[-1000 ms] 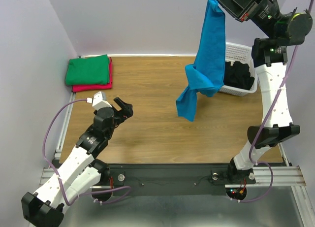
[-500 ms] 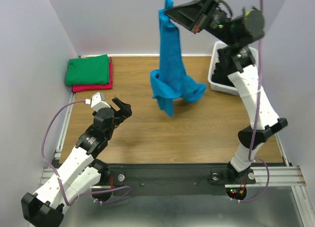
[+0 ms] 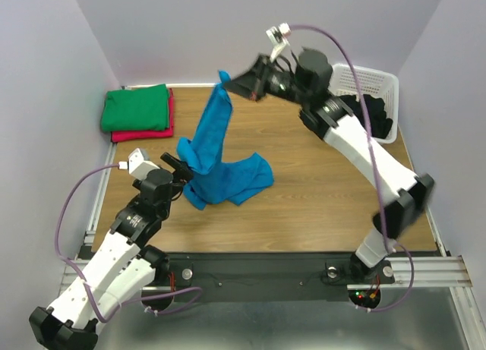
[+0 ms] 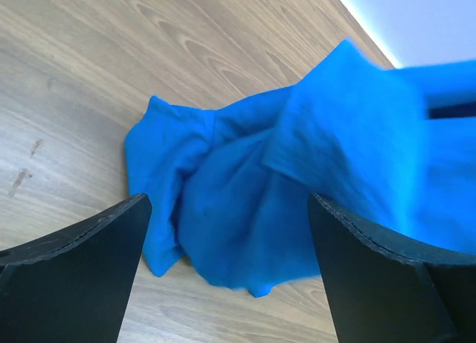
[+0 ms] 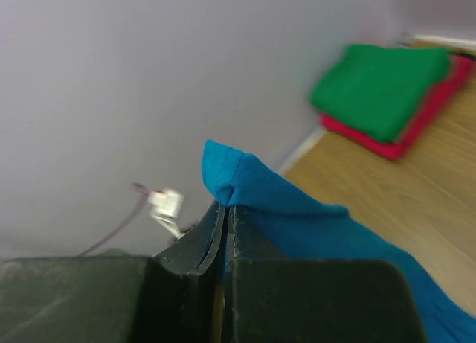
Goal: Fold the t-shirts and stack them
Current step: Move the tshirt to the center of the board
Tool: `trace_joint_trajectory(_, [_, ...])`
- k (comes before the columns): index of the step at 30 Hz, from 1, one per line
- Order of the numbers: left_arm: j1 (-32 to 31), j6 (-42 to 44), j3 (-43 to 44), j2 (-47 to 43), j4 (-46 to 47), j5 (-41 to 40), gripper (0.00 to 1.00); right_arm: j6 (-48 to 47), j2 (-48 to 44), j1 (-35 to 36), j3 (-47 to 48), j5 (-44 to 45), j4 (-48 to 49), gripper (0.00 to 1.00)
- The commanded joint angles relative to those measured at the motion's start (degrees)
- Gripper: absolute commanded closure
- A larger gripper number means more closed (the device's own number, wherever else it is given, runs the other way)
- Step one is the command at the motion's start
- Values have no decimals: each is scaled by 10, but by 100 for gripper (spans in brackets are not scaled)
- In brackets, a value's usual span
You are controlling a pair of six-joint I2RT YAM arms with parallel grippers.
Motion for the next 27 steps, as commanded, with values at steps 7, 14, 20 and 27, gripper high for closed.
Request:
trace_joint_trajectory(7, [1, -57, 22, 26, -60, -42, 1, -158, -396, -3, -512, 413, -120, 100])
trace_joint_trajectory(14, [8, -84, -10, 71, -54, -22, 1, -48, -483, -4, -679, 670, -261, 100])
trace_joint_trajectory(20, [57, -33, -60, 137, 24, 93, 1, 25, -417, -17, -706, 777, -330, 98])
trace_joint_trajectory(27, [126, 16, -139, 187, 130, 251, 9, 46, -347, -57, -689, 807, -351, 99])
